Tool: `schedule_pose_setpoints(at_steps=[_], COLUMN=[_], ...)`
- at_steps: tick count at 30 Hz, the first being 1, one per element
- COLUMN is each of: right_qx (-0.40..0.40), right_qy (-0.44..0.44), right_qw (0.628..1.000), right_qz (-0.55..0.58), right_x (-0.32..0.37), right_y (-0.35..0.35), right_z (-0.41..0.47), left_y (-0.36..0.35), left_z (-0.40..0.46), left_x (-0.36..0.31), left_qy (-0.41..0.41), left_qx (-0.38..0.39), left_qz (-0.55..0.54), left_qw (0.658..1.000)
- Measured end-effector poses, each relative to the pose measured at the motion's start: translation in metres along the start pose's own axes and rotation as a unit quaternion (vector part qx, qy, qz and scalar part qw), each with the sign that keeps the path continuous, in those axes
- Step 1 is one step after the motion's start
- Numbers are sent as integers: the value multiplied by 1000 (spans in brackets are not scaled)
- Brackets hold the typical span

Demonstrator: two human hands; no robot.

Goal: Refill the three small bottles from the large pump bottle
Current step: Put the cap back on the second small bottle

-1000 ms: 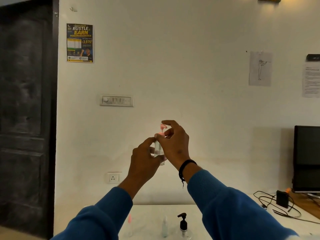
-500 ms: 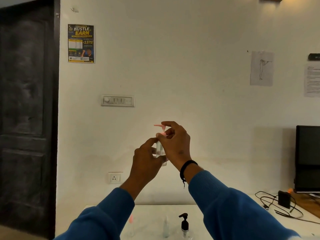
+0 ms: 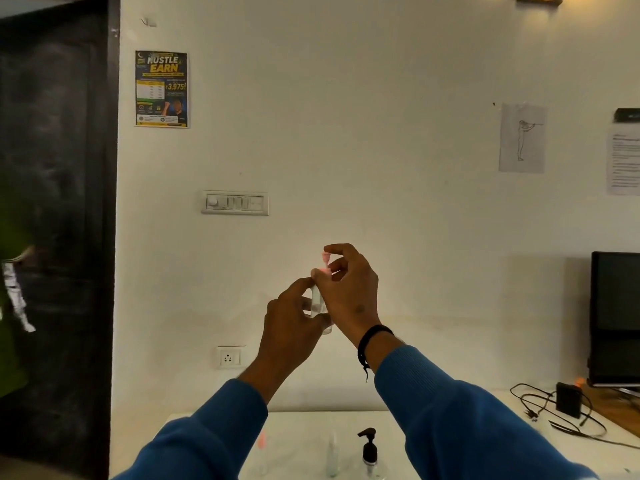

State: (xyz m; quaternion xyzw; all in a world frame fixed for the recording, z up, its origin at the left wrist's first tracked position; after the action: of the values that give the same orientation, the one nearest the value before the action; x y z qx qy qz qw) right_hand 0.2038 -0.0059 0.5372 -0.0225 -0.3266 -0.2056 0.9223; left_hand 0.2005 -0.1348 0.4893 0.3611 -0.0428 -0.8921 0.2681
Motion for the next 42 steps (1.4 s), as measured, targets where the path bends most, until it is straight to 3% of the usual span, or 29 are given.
schedule_pose_setpoints(at_steps=[42], right_qx=[-5], right_qy=[-4], right_qw=[999], right_qz=[43], right_x=[0], right_y=[0], right_z=[-11], left_y=[-5], left_z=[-2], left_x=[17], left_qy=[22], left_qx=[1], left_qz=[-37], left_qw=[999])
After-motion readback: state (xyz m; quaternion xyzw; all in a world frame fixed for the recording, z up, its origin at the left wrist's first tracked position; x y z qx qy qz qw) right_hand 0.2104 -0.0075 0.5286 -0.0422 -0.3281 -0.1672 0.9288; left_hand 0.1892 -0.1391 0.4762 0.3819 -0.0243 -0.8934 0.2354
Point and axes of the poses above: each hand's wrist, its own z-axis towards the middle knuckle, its own y-axis out of the back of the hand, x = y × z, the point moved 9 cm from there along z, towards the middle knuckle
